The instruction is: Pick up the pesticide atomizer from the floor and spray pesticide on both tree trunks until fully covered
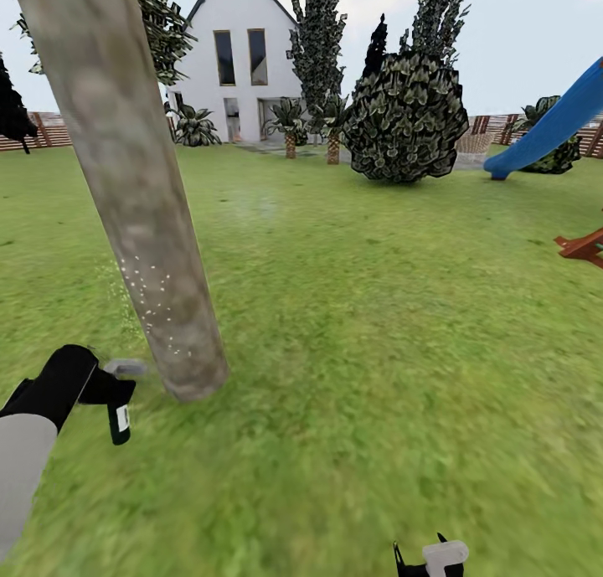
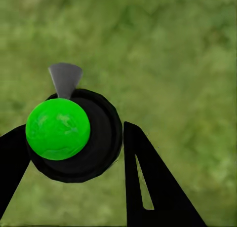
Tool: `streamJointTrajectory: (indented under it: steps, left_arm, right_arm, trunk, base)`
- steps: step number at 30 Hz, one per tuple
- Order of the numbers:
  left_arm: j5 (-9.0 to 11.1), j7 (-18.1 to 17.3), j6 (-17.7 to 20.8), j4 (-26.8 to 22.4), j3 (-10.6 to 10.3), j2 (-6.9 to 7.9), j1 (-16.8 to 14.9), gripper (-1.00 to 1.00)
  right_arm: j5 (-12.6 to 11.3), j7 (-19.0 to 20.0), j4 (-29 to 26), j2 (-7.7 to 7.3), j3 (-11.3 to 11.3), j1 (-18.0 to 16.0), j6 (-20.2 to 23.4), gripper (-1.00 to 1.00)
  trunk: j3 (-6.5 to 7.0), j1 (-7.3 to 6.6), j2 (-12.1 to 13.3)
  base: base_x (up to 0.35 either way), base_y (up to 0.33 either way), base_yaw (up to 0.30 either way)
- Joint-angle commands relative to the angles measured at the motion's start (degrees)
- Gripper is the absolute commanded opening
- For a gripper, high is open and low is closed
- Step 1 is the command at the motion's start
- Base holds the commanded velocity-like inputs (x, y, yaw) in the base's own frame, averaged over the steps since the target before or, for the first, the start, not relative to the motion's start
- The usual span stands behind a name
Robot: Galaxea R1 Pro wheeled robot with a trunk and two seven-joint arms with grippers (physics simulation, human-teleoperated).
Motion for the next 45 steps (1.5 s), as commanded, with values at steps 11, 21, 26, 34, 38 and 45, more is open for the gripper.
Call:
streamJointTrajectory:
  steps: [11, 21, 26, 34, 38, 45]
  left_arm:
    - [0.3, 0.0, -0.3, 1.0, 3.4, -0.12, 1.4, -1.00]
    - [0.3, 0.1, -0.3, 1.1, 3.3, -0.20, 1.7, -1.00]
    - [0.3, 0.1, -0.3, 0.5, 3.3, -2.50, 1.7, -1.00]
    - [0.3, 0.2, -0.4, -0.1, 3.3, -2.87, 1.7, -1.00]
    - [0.3, 0.2, -0.4, -0.5, 3.3, -2.87, 1.7, -1.00]
    - [0.3, 0.2, -0.4, -0.6, 3.3, -2.90, 1.7, -1.00]
  right_arm:
    - [0.0, 0.0, 0.0, -0.01, 0.0, 0.0, 0.0, 1.00]
    - [0.0, 0.0, 0.0, 0.01, 0.0, 0.0, 0.0, 1.00]
    - [0.0, 0.0, 0.0, 0.00, 0.0, 0.0, 0.0, 1.00]
    - [0.0, 0.1, 0.0, 0.00, 0.0, 0.0, 0.0, 1.00]
    - [0.0, 0.1, 0.0, 0.00, 0.0, 0.0, 0.0, 1.00]
    - [0.0, 0.0, 0.0, 0.00, 0.0, 0.0, 0.0, 1.00]
  trunk:
    - [0.00, 0.00, 0.0]
    - [0.00, 0.00, 0.0]
    - [0.00, 0.00, 0.0]
    - [0.00, 0.00, 0.0]
    - [0.00, 0.00, 0.0]
    - [0.00, 0.00, 0.0]
  base:
    - [0.038, 0.012, 0.000]
    - [0.108, 0.036, 0.124]
    - [0.000, -0.059, 0.136]
    - [0.030, -0.263, 0.002]
    - [0.000, -0.272, 0.000]
    - [0.000, -0.272, 0.110]
